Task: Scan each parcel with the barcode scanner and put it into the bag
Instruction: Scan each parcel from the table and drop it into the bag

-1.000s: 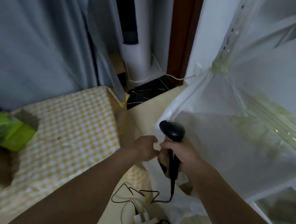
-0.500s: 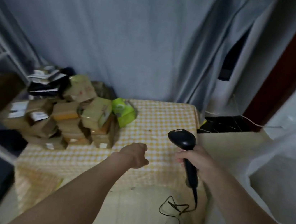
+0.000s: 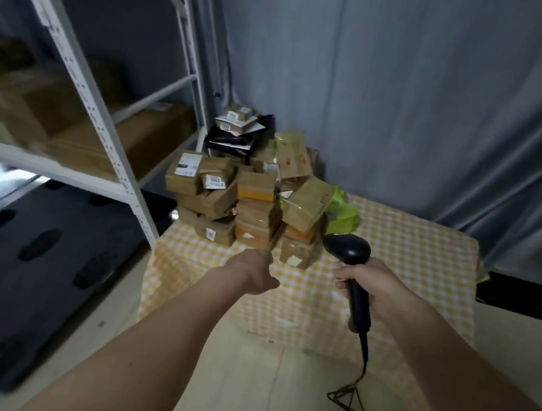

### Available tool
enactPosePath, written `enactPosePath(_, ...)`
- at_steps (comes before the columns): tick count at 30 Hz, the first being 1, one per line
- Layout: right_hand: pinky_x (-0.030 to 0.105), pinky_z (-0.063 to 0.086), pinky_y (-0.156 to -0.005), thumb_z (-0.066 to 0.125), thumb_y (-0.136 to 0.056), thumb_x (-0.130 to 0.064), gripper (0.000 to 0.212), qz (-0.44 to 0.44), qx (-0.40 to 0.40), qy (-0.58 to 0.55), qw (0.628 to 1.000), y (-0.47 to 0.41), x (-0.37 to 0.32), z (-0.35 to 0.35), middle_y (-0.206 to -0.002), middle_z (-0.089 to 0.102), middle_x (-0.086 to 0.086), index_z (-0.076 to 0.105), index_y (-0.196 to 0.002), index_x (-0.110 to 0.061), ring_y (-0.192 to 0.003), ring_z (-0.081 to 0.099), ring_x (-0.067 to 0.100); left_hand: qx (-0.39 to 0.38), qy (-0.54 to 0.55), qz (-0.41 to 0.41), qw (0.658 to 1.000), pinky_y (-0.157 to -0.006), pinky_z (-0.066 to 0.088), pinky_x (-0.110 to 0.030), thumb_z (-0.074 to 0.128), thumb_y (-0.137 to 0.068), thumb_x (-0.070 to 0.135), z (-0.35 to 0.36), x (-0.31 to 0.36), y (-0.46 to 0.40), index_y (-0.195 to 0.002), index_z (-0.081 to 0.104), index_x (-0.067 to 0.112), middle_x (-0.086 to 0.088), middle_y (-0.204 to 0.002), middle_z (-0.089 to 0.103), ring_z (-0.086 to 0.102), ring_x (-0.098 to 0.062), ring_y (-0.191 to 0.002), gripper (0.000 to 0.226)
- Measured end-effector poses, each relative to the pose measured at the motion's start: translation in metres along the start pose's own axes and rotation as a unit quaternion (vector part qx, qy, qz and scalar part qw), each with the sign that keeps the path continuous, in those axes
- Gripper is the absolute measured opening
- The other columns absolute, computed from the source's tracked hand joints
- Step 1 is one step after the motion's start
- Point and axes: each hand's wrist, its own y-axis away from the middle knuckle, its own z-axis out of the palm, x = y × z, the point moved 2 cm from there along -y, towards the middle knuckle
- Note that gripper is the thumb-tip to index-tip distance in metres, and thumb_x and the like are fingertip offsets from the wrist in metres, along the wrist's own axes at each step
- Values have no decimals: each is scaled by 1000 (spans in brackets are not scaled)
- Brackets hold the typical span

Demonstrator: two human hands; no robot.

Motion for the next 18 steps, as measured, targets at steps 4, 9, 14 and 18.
enactPosePath(4, 32, 47, -65, 69, -81, 2, 12, -1, -26, 20, 999, -17, -10, 30, -80, 61, 12, 63, -90, -2, -69, 61, 22, 8, 38, -17, 999, -103, 38, -33, 57, -95, 38, -4, -29, 0, -148, 35, 14, -8, -153, 35, 40, -26, -135, 62)
enactPosePath(9, 35, 47, -65, 69, -80, 2, 12, 2, -46, 44, 998, -48, -25, 58, -75, 63, 13, 63, -89, -2, -67, 61, 22, 18, 56, -35, 998, -104, 39, -32, 58, -95, 37, -15, -56, -12, -147, 36, 13, -8, -152, 37, 41, -25, -135, 62)
enactPosePath(14, 29, 48, -57, 66, -82, 3, 9, 0, -54, 30, 998, -88, -47, 61, -75, 61, 13, 63, -89, -1, -63, 59, 20, 22, 36, -44, 998, -104, 38, -33, 57, -95, 39, -41, -62, -51, -146, 36, 12, -8, -151, 38, 40, -26, -135, 62)
enactPosePath(18, 26, 49, -55, 66, -83, 3, 10, -3, -27, 9, 1000, -129, -69, 38, -78, 63, 13, 63, -89, -3, -66, 61, 20, 23, 1, -20, 1000, -99, 43, -33, 59, -94, 37, -72, -36, -104, -139, 45, 9, -11, -141, 48, 48, -27, -127, 55)
